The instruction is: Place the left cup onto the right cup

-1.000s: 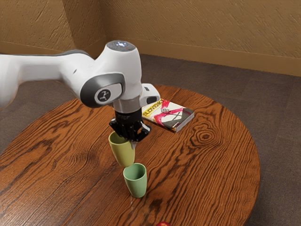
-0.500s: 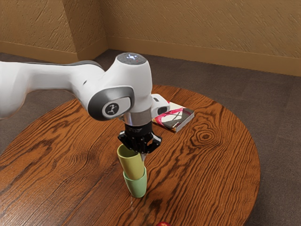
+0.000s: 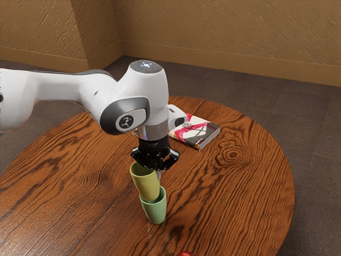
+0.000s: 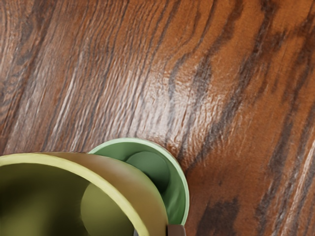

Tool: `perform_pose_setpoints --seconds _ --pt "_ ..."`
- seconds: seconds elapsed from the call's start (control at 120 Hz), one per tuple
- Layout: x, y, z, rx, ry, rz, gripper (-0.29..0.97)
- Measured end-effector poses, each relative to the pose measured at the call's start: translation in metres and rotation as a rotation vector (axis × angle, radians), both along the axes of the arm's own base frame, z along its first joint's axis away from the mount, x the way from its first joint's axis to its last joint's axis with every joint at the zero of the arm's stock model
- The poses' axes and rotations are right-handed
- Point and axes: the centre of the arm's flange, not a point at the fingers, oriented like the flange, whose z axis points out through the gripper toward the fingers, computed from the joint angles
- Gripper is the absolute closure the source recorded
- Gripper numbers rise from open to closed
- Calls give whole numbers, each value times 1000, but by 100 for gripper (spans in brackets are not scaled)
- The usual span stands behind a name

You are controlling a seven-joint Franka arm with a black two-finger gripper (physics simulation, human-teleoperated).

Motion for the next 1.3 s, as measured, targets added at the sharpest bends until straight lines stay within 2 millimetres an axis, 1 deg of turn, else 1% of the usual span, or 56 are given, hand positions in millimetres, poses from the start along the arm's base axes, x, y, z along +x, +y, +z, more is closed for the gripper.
perform_pose_setpoints --seconds 0.283,0.375,0.5,0.517,0.65,0.708,0.767,0.9,1.0,1.083,1.242,1.3 --pt "8 7 -12 -8 0 36 78" --pt "8 3 -15 -14 1 36 78" --pt "5 -10 -22 -21 7 22 78" --pt "4 -11 -22 -22 7 19 78" --pt "1 -18 -16 -23 -5 4 47" --pt "0 -18 -12 -23 -13 3 36" --pt "0 -17 -8 -23 -20 4 27" --pt "0 -14 4 -24 -37 9 15" --pt "3 -14 19 -27 -52 7 9" --pt "9 -14 38 -30 -59 -10 6" --pt "13 -12 72 -25 -50 -76 3" --pt "15 -9 79 -17 -41 -117 2"
